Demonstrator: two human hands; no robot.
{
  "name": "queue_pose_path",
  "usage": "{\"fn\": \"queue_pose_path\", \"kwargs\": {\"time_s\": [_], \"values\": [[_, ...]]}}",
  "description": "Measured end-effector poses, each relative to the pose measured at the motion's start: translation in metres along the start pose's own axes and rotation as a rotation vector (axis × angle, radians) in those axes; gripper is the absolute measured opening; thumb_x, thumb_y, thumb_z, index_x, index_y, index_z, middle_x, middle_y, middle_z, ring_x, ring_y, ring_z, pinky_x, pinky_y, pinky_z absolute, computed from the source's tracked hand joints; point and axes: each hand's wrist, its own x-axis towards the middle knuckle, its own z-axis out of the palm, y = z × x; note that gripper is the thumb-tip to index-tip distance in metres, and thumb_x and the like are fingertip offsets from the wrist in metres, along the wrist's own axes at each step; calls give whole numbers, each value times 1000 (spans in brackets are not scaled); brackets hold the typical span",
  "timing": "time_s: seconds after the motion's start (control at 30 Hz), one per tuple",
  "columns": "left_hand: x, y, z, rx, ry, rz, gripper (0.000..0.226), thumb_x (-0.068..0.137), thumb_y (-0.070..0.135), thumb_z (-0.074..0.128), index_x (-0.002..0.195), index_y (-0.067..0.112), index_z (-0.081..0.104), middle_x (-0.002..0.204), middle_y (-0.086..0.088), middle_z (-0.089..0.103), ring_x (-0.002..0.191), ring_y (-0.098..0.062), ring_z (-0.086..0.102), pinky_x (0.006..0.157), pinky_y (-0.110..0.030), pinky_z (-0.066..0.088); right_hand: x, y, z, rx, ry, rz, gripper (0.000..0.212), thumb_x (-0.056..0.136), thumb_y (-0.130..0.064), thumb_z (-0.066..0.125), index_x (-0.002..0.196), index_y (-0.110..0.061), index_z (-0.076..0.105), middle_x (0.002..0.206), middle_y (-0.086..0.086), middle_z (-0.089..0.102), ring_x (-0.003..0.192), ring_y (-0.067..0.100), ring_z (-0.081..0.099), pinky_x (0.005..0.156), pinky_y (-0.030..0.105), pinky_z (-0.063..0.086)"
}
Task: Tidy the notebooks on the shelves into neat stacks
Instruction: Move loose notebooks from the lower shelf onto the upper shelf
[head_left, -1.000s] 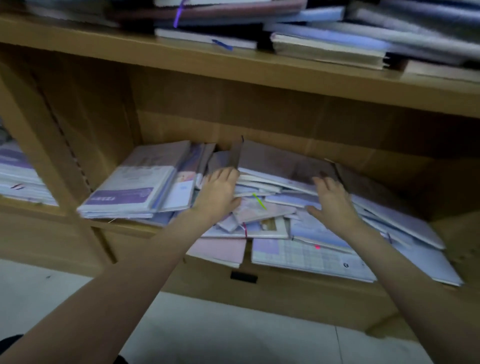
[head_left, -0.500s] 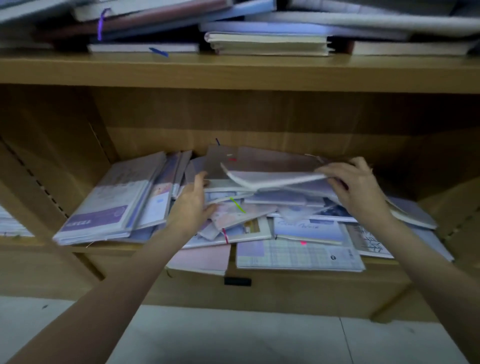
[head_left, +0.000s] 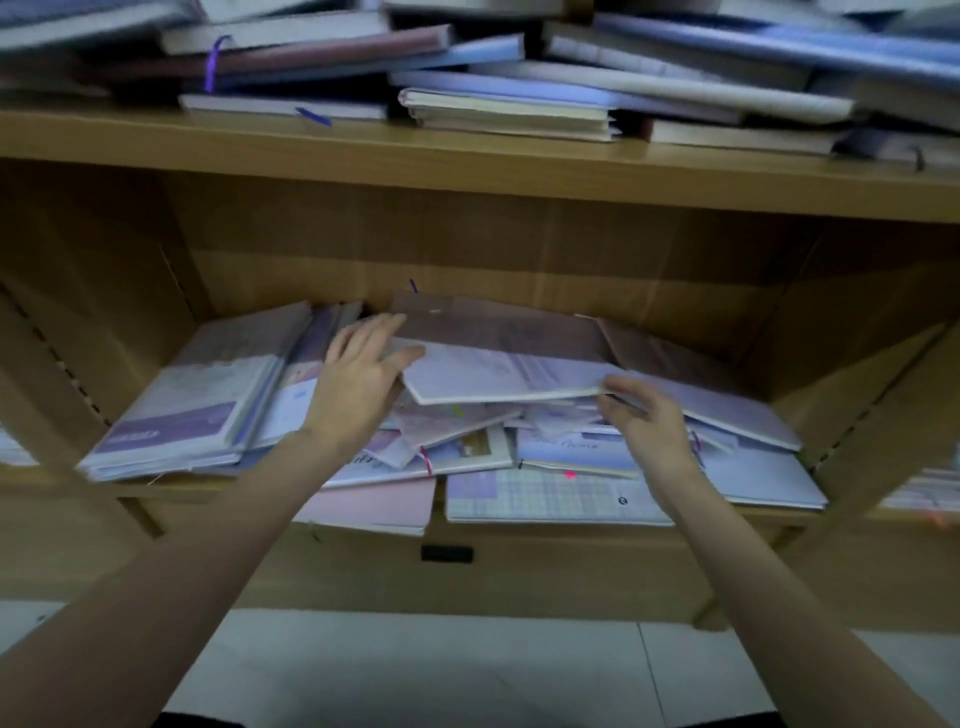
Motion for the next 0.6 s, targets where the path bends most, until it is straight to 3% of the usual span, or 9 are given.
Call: {"fn": "queue_pose_path", "kwargs": {"time_s": [0.07,0.13,0.23,0.33,0.43,0.53,0.6], "values": [[-14,-9,-3,30,21,53,39,69,9,41,98,8,68,103,-14,68,92,-32,66,92,-40,31,12,-3,-5,-298,76,-160,24,91,-4,56,114,-3,61,111,17,60,93,29,59,86,34,47],[-24,-16,-5,56,32,40,39,70,12,40,98,7,67,95,-11,69,83,-30,67,87,-37,32,29,1,-9,-682,100,-284,32,89,-8,59,120,-1,57,121,20,52,109,37,48,92,35,38],[-33,-15,1,123,14,61,38,71,14,38,103,10,59,94,-11,66,81,-31,58,80,-36,34,56,9,-14,-1071,-70,-167,50,86,-18,65,127,1,44,130,23,42,121,41,38,99,43,34],[-35,-10,6,190,-11,81,34,73,15,36,105,14,47,94,-10,62,84,-27,43,71,-37,41,65,8,-17,-1225,-49,-107,28,92,-8,52,120,-4,50,120,22,55,111,40,53,86,42,45],[-33,-14,4,171,9,108,37,68,10,49,104,13,47,94,-11,62,83,-27,43,64,-35,48,69,7,-26,-1334,-49,-143,26,95,-6,44,118,-10,55,111,20,61,102,38,59,78,39,46],[-35,-19,5,145,18,103,47,62,3,66,105,11,48,96,-13,61,84,-28,43,64,-36,49,77,0,-41,-1206,-75,-98,23,95,-8,45,112,-6,60,104,21,62,98,39,58,74,38,45],[-36,-16,6,114,-10,79,57,56,0,77,105,10,47,95,-15,60,84,-28,39,65,-39,49,77,-11,-52,-1061,32,-108,18,93,-6,46,102,0,61,92,24,60,91,42,58,67,39,41]]}}
